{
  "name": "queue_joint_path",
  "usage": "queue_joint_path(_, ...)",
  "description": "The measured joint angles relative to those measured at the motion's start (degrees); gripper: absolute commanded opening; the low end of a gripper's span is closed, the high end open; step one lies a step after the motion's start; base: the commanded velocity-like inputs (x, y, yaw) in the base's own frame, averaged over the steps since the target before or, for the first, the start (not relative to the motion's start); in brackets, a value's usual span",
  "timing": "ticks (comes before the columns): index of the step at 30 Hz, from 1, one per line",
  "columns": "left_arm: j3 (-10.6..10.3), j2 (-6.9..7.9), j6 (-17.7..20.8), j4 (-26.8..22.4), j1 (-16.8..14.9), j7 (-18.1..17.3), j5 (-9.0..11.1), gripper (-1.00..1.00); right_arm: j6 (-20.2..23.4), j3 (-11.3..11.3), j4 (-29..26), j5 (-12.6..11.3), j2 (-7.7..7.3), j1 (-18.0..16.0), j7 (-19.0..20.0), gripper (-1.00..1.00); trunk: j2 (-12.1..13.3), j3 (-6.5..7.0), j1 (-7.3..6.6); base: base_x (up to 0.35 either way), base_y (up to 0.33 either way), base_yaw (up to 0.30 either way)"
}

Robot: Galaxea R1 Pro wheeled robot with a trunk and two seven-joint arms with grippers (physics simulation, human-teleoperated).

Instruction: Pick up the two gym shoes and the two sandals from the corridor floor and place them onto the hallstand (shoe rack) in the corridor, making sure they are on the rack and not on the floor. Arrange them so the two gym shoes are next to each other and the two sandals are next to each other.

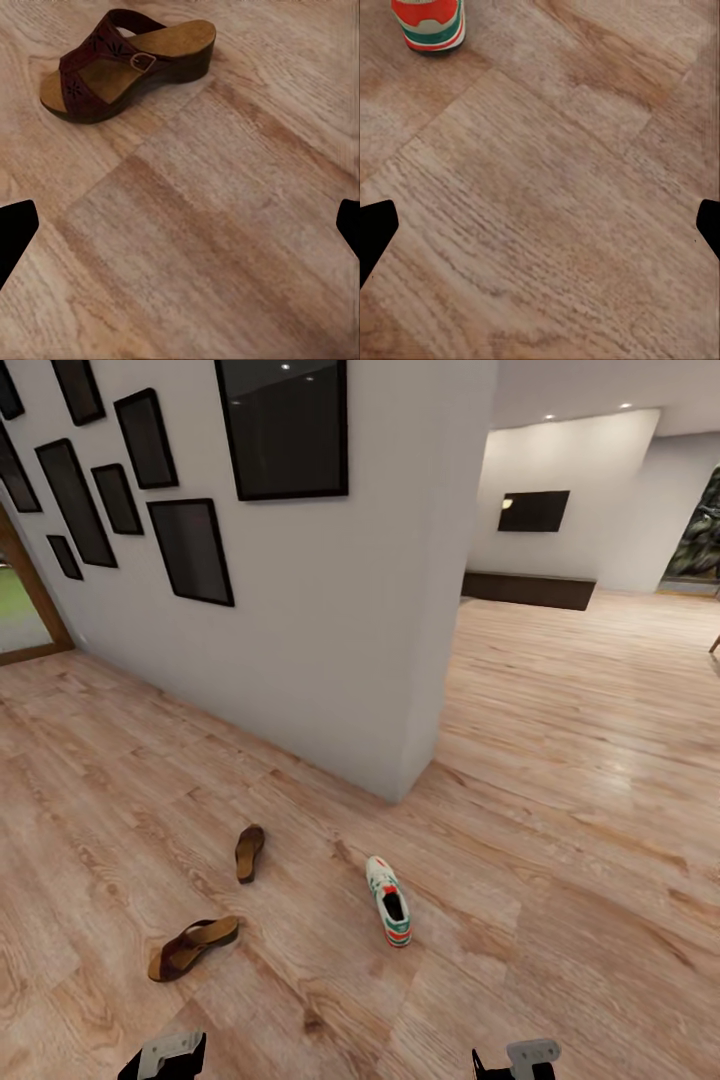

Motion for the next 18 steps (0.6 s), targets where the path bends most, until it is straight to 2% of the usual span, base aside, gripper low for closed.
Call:
queue_joint_path(11,0.0,0.00,0.0,-0.1,0.0,0.0,0.1,1.00,0.0,0.0,0.0,0.0,0.00,0.0,0.0,1.00,0.0,-0.02,0.00,0.092,-0.247,0.003)
queue_joint_path(18,0.0,0.01,0.0,-0.1,0.0,0.0,0.0,1.00,0.1,0.0,0.0,0.0,0.01,0.0,0.0,1.00,0.0,-0.02,0.01,0.035,-0.087,0.099)
